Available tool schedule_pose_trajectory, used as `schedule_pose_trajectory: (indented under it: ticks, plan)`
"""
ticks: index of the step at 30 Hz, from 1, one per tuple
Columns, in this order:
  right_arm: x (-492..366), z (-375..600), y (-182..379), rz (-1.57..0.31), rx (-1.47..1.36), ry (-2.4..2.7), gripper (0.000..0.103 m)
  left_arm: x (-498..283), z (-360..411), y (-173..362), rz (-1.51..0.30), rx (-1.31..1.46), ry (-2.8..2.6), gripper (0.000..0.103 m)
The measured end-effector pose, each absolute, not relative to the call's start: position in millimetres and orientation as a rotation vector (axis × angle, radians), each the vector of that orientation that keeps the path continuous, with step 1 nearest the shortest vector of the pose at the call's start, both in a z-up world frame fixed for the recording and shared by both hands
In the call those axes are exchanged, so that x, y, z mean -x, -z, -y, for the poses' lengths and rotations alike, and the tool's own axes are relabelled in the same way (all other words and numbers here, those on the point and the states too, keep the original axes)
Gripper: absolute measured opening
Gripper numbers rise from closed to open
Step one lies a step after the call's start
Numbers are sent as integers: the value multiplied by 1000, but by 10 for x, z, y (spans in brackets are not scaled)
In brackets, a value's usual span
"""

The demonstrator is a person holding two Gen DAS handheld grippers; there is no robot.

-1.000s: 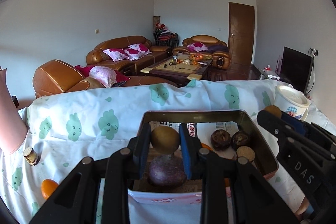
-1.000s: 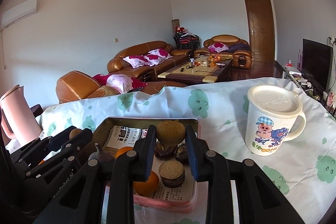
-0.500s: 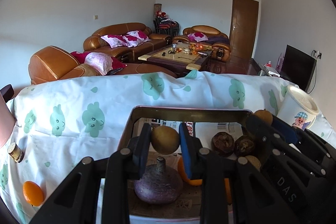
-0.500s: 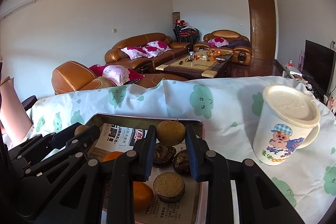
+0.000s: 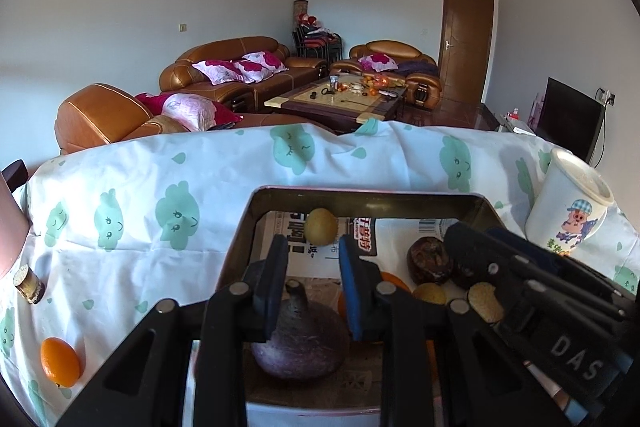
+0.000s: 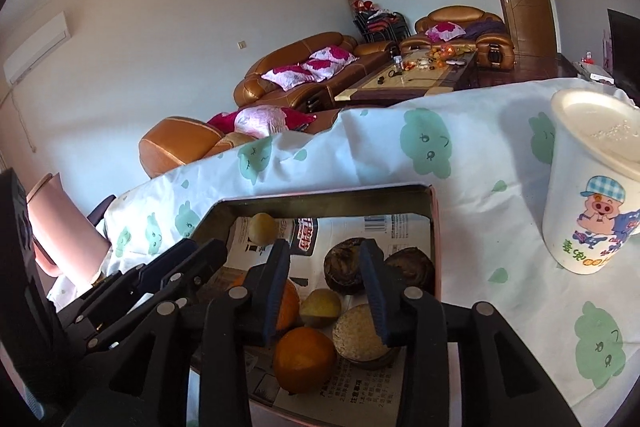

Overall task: Organize fruits
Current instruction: 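Withdraw both open tools from the tin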

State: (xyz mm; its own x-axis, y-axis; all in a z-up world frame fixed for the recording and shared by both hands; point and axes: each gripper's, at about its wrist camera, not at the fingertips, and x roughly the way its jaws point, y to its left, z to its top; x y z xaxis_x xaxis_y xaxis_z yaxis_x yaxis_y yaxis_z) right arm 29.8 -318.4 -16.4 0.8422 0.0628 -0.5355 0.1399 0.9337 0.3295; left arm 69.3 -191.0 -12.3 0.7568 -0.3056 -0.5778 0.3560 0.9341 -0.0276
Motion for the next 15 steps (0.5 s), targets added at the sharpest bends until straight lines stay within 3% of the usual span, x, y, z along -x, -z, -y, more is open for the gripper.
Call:
schedule_pose_trajectory:
  ticks: [3,6,7,10,11,15]
  plan:
    - [-158,3227,61,-489,-372,89,66,-680,1894,114,-612,-85,357,27]
    - [-69,3242,-19,-436,-357,140,68,-662,1885,106,-608,-92,350,32]
    - [-50,3249,-35,-426,-351,164,69,-646,1884,100,-603,-95,345,41]
    - [-31,3280,-56,-407,-343,223,74,-567,1861,58,-559,-101,295,87]
    - [-27,3288,-53,-404,-343,242,74,-534,1842,40,-539,-99,280,96]
    - [13,3378,-40,-386,-355,284,74,-447,1797,-8,-489,-93,267,103]
